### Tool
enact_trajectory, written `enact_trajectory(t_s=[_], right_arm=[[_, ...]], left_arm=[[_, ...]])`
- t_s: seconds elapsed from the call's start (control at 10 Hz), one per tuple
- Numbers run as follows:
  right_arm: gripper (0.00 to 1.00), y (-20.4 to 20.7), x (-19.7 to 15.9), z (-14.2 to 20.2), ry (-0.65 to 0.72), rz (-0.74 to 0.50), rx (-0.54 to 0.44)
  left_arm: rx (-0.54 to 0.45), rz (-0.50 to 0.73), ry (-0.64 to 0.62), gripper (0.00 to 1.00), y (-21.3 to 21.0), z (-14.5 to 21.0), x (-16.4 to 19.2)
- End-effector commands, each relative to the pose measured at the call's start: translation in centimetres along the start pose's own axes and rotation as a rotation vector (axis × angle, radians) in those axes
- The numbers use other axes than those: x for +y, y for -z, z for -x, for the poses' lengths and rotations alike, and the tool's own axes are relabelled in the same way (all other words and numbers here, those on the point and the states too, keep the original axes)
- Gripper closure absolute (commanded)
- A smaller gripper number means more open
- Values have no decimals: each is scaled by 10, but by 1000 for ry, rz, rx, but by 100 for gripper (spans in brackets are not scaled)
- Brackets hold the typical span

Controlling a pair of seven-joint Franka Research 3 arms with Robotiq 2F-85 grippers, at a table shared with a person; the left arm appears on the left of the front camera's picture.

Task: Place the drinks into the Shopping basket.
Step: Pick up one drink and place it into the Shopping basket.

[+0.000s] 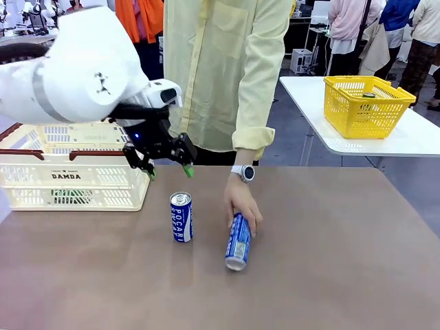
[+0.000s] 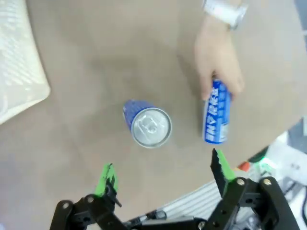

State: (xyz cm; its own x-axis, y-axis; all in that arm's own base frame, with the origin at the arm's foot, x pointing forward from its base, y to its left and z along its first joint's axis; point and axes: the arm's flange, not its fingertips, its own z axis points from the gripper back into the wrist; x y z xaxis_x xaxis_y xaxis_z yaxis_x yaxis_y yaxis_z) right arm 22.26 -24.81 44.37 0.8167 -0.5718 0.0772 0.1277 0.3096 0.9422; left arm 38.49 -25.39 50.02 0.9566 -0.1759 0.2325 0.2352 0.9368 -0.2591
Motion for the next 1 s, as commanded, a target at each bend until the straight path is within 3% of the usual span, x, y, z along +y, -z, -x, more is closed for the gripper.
enact_trajectory(t_s=[0.0,0.1,0.2,0.4,0.5,0.7,0.9], right_arm=[[0,-1,0,0,-21,-13,0],[0,-1,0,0,-21,-13,0],[0,-1,0,0,-21,-13,0],[0,-1,0,0,-21,-13,0],[0,-1,0,0,-21,-13,0],[0,-1,0,0,-21,-13,0],[0,-1,0,0,-21,-13,0]], left_arm=[[-50,164,-18,0,-113,28,54],[-14,273,-7,0,-176,44,107],[-46,318,-84,0,-209,59,155],[-82,451,13,0,-232,96,220],[-114,512,-12,0,-228,109,247],[-137,588,2,0,-221,125,270],[-122,549,-54,0,-215,118,246]])
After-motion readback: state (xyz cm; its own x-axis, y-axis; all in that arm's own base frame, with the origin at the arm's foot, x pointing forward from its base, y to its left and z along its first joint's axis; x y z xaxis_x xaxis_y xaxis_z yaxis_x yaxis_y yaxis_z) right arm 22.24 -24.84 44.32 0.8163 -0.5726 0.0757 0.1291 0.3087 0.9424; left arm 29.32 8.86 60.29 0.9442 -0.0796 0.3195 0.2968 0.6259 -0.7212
